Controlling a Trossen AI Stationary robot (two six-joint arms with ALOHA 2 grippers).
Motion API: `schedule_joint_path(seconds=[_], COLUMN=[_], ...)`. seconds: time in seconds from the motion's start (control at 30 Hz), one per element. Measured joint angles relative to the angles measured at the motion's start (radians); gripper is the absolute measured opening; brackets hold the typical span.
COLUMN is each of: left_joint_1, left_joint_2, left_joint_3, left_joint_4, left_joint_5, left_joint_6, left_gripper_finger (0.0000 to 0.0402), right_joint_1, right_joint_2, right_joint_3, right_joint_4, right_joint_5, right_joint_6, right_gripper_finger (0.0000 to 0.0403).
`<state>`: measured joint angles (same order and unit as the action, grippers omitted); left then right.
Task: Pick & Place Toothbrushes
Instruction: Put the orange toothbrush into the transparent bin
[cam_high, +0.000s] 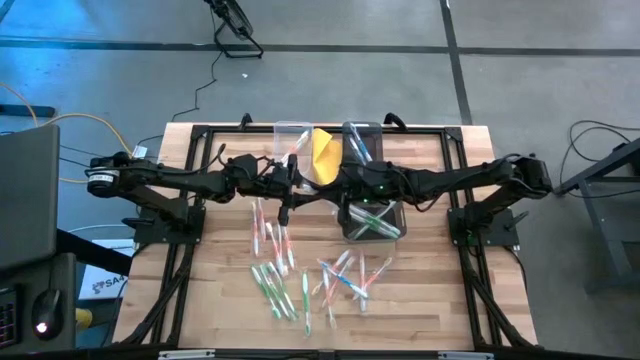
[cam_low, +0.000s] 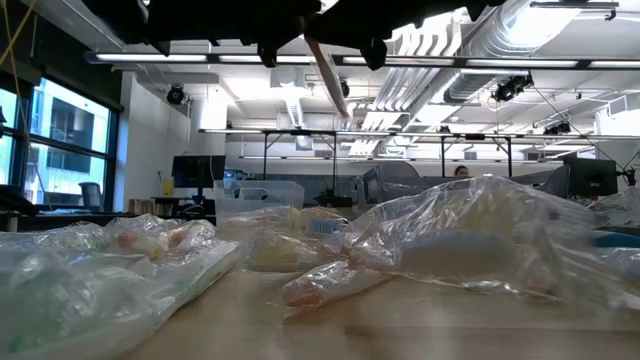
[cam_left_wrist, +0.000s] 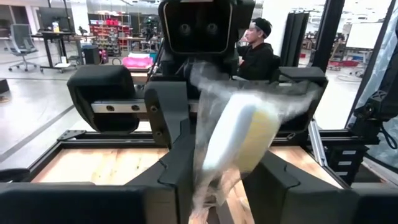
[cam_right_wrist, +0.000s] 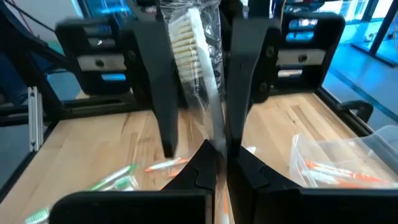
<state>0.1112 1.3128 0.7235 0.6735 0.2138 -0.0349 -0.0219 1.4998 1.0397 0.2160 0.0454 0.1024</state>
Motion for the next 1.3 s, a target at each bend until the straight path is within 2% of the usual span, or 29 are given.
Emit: schedule_joint_path(seconds=[0.4,0.7,0.9,1.03,1.3], left_joint_1=[0.0,0.0,0.0,0.0,0.0], left_joint_2=[-0.001,-0.002,-0.002,-0.002,-0.001], left_joint_3=[0.002,0.002,0.002,0.002,0.001], left_joint_4=[-0.019,-0.021,-0.023,-0.023,-0.028], left_joint_5=[0.0,0.005,-0.002,-0.007,-0.008], left_joint_6=[0.0,0.004,0.008,0.003,0.0], left_gripper_finger=[0.0098,0.0029,0.0008,0.0007,0.0006], right_joint_1=[0.0,0.0,0.0,-0.001,0.003], right_joint_2=[0.0,0.0,0.0,0.0,-0.006], right_joint_3=[0.0,0.0,0.0,0.0,0.0], right_joint_4=[0.007,0.01,0.011,0.012,0.004], right_joint_5=[0.001,0.001,-0.01,-0.017,-0.025], right_joint_6=[-0.002,-0.001,0.003,-0.001,-0.012], right_gripper_finger=[0.0009,0.0009,0.001,0.0034,0.0122])
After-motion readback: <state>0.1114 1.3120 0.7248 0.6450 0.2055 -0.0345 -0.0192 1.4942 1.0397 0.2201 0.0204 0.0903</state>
